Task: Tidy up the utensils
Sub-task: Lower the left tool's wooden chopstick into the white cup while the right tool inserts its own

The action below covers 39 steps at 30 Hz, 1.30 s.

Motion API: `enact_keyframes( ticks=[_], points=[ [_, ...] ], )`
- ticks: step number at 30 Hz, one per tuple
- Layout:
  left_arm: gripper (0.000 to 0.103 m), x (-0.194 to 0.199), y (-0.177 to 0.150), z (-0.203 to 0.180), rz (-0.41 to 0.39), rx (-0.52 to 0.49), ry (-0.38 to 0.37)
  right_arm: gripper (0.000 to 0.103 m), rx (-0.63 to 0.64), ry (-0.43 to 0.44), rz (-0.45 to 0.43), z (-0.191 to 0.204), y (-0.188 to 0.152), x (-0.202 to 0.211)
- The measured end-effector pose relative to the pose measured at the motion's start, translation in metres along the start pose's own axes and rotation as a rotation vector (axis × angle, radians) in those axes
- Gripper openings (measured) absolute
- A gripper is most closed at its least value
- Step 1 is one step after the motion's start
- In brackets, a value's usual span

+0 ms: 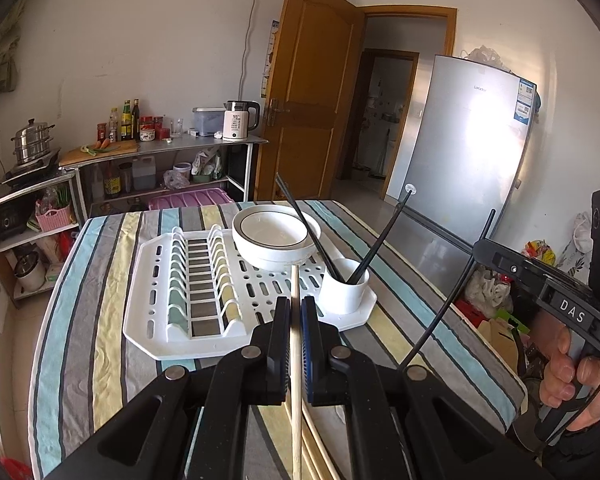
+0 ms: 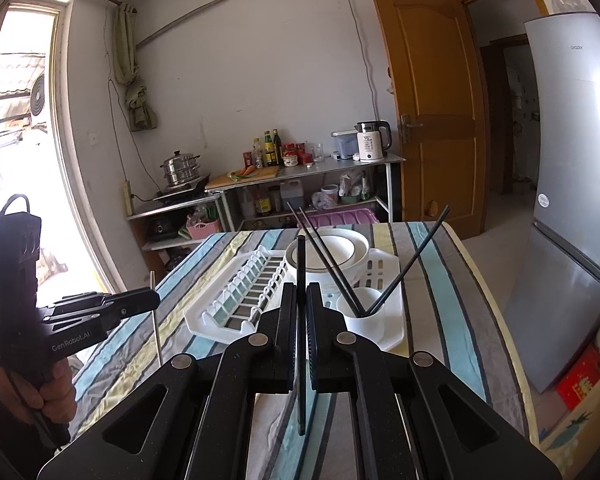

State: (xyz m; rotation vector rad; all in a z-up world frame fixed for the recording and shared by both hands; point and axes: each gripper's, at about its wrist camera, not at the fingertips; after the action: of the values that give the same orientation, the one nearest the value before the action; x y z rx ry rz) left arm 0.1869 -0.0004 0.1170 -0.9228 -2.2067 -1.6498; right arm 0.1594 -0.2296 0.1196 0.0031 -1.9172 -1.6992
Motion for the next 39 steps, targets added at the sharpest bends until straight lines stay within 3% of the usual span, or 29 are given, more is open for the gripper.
enact_keyframes(
  ticks=[12,25,39],
  points=[
    [0.005,-0.058,0.059,-0.043,0.0,-0.045,-0.076,0.005,0.0,-0.046,-0.028,-0.036,0.033,-0.014],
    [0.005,-0.13,0.114,-0.058,-0.02,0.014,-0.11,0.005,-0.023,-0.065,-0.071,-0.069,0.063,-0.043],
    [0.005,-0.182,0.138,-0.062,-0.069,0.047,-0.108,0.005,-0.04,-0.074,-0.084,-0.09,0.077,-0.069]
  ],
)
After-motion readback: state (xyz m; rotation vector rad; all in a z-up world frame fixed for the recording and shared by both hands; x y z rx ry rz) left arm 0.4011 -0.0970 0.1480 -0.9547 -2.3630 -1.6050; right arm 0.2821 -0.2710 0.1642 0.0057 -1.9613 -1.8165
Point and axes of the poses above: each gripper's, at about its wrist camera, not at the fingertips, and x roughly against the way its jaws point, z to its left, y to its top, and after that the axes turned 12 degrees about x, right-handed
